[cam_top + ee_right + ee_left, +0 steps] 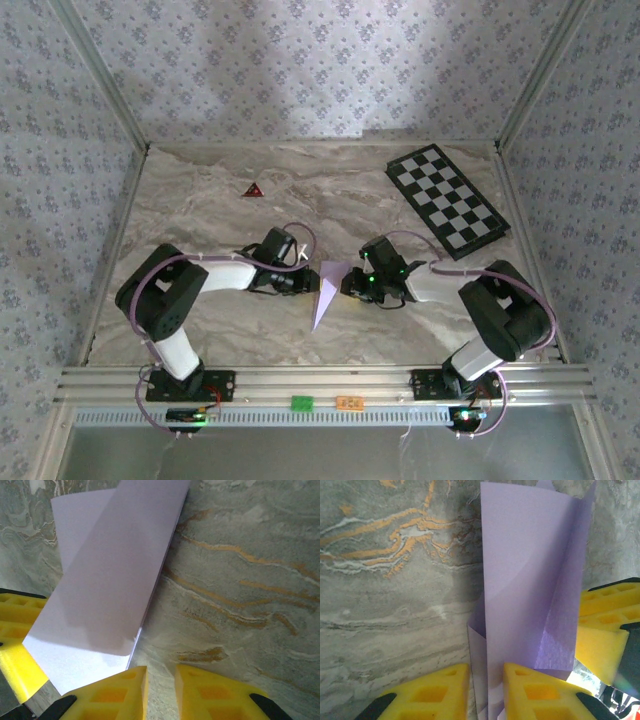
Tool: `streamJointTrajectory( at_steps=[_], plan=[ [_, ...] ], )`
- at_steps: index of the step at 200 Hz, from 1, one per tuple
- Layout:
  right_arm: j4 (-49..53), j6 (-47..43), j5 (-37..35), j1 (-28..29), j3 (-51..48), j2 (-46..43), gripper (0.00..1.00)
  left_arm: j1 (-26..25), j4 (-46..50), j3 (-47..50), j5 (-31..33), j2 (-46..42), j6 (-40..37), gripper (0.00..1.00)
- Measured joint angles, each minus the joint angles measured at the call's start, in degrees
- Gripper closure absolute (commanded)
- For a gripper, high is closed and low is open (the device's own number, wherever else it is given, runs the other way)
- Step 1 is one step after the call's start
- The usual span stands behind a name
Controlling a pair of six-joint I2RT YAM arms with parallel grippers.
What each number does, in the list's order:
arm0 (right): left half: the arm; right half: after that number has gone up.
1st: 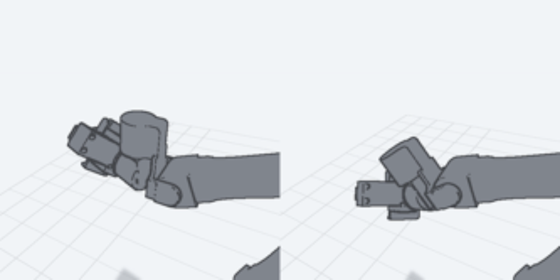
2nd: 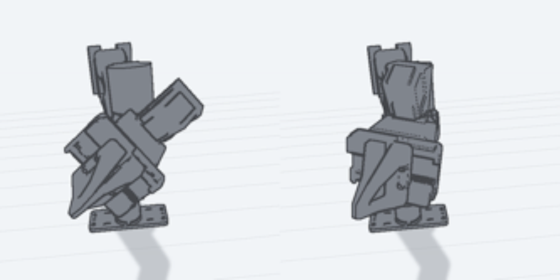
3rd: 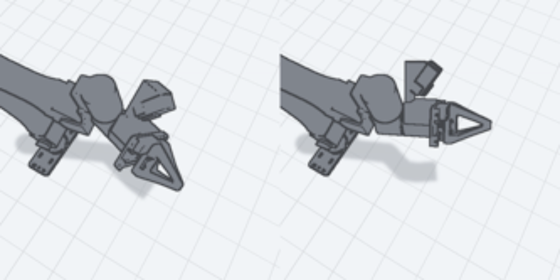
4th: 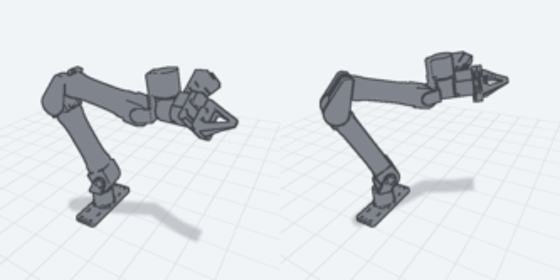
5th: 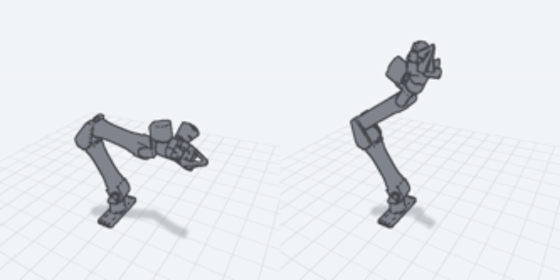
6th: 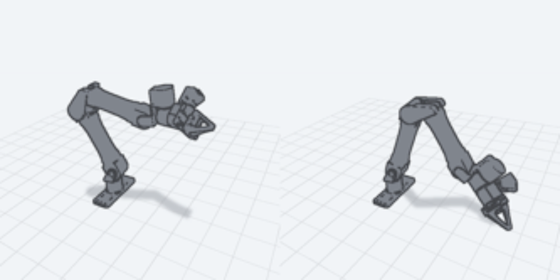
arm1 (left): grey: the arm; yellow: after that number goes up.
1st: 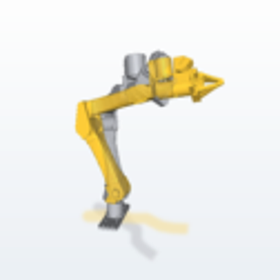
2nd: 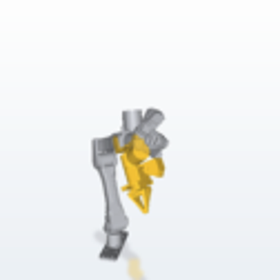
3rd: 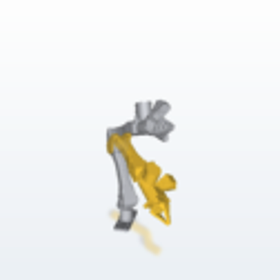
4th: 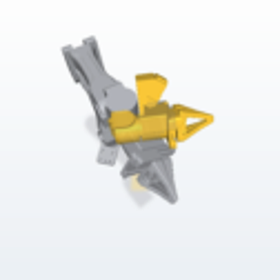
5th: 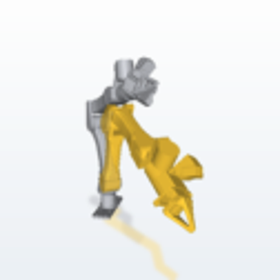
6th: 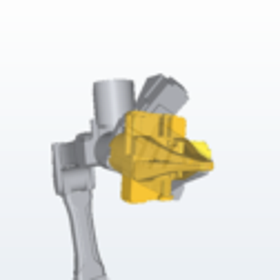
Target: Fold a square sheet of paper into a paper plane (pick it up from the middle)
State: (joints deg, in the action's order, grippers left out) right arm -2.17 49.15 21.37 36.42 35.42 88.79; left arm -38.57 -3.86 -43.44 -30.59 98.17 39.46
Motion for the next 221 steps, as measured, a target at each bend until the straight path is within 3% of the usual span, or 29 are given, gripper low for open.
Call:
streamJointTrajectory(
  at_steps=[71,154,181,221],
  plan=[
    [1.92,0.00,0.02,-0.07,1.38,0.96,0.77,-0.07,-2.84,-0.02,-3.87,0.28,0.09,0.76],
    [2.08,0.15,0.31,-0.22,1.51,1.09,0.74,-0.44,-3.41,-0.02,-5.53,0.50,-0.39,0.96],
    [1.97,0.87,0.46,-0.22,1.42,0.09,0.66,-1.46,-0.17,-0.07,-1.44,-2.43,-1.25,0.98],
    [1.29,2.80,-0.83,-0.15,0.39,-6.03,0.55,-5.01,11.19,-3.26,13.49,-11.02,-3.50,0.99]
  ],
)
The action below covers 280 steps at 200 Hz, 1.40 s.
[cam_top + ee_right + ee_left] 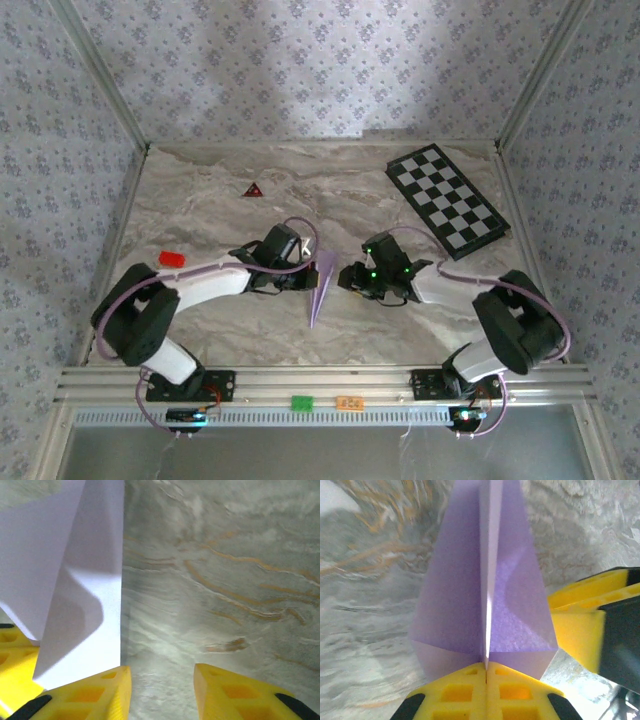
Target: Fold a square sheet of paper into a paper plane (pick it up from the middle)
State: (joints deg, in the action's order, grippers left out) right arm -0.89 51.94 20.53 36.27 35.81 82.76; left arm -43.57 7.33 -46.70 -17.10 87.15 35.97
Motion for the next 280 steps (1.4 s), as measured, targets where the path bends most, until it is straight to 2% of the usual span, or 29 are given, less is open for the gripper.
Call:
streamJointTrajectory(
  at_steps=[29,57,143,170,212,255,280],
  plan=[
    [-2.69,2.16,-0.04,0.24,0.04,-3.26,0.52,-2.21,5.66,-2.23,8.74,-3.19,-1.05,1.00],
    [-5.53,4.74,0.07,1.38,0.33,-2.54,0.52,-3.45,9.53,-3.19,13.62,-3.43,-1.49,1.00],
    [-13.27,9.01,2.84,4.59,5.03,8.52,0.52,-4.57,12.59,-3.41,16.79,-3.37,-1.64,0.99],
    [-14.01,9.27,3.43,4.85,5.84,10.80,0.60,-4.83,12.63,-3.41,16.83,-3.37,-1.64,0.99],
    [-12.48,8.70,3.61,5.14,6.47,11.98,0.83,-4.83,12.68,-3.41,17.84,-2.32,-1.42,0.95],
    [-11.39,8.46,4.35,5.14,6.69,12.48,0.95,-4.83,12.92,-3.41,17.66,-1.75,-1.11,0.77],
    [-11.30,8.46,4.35,5.11,6.73,13.20,0.96,-4.83,13.09,-3.41,16.31,-1.99,-1.11,0.70]
  ],
)
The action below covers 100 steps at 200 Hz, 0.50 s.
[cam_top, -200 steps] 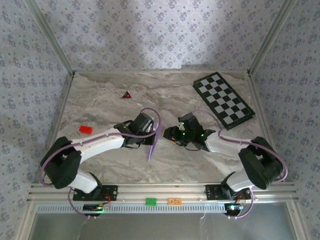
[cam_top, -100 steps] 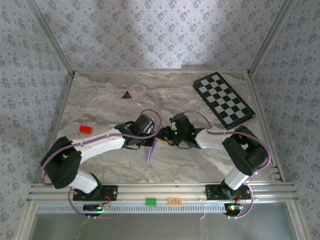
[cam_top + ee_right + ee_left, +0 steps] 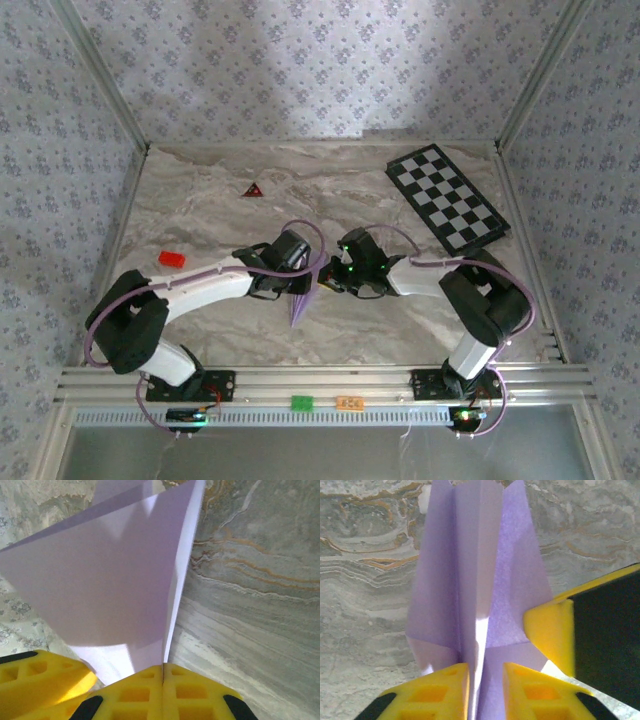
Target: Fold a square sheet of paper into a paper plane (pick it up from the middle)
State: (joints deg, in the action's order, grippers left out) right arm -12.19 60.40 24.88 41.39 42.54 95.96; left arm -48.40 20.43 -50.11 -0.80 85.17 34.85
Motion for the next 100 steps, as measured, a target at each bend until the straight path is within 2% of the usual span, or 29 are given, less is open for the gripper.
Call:
streamJointTrajectory(
  at_steps=[54,100],
  plan=[
    [0.02,0.00,0.02,0.00,0.02,0.57,0.96,-0.15,-0.52,2.51,-1.53,-4.48,0.15,0.65],
    [0.22,-0.02,0.00,-0.04,0.04,0.59,0.96,-0.15,-0.50,4.85,-1.53,-4.63,0.11,0.63]
  ],
)
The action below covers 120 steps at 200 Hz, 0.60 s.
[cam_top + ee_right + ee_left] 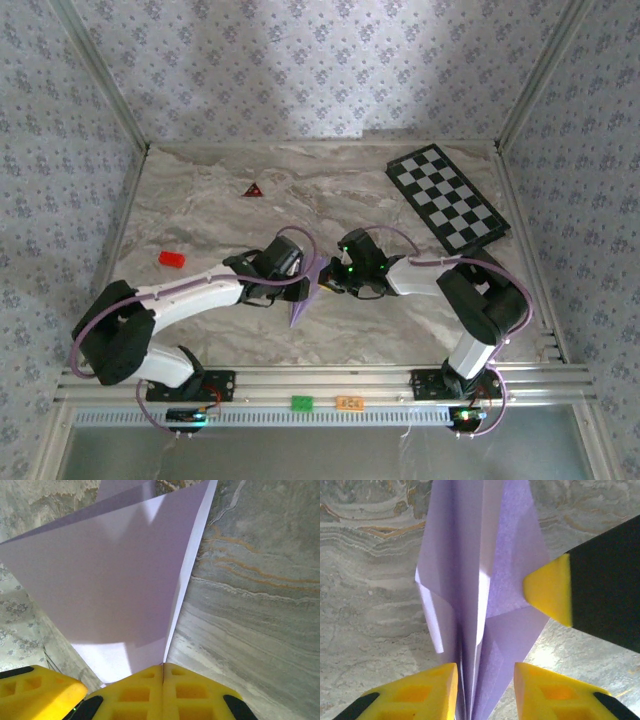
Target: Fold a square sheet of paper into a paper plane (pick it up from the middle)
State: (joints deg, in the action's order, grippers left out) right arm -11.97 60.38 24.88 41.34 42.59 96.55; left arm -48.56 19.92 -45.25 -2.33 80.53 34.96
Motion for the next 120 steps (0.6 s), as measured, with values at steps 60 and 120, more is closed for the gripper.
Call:
streamJointTrajectory(
  at_steps=[60,120],
  plan=[
    [0.11,0.02,0.02,0.00,0.00,0.00,0.96,0.00,-0.57,0.33,-0.04,1.64,-0.02,0.65],
    [0.15,0.02,0.02,0.00,0.00,0.00,0.96,0.00,-1.40,0.39,-1.07,2.08,-0.02,0.66]
  ],
)
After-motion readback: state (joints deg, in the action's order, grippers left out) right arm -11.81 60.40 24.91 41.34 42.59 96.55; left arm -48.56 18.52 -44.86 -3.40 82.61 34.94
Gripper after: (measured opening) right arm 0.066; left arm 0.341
